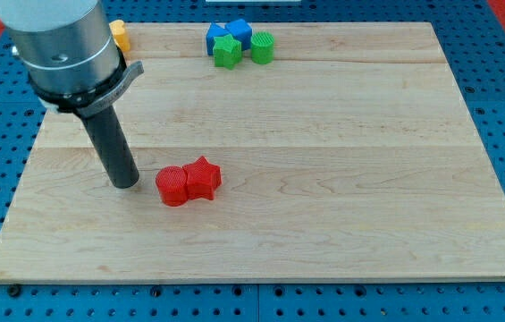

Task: Separate the red blocks

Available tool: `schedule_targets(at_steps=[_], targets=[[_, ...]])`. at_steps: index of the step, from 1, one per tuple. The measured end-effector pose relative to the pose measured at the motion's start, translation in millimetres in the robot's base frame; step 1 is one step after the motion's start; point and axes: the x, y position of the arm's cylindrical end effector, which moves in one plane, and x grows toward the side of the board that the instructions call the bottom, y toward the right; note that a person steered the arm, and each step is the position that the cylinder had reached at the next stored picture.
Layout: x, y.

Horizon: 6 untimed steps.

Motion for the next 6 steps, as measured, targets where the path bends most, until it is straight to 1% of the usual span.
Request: schedule_targets(at_steps=[1, 2, 3, 4, 6], targets=[[14, 0], [13, 0], [4, 1], [-1, 20], [-1, 79]])
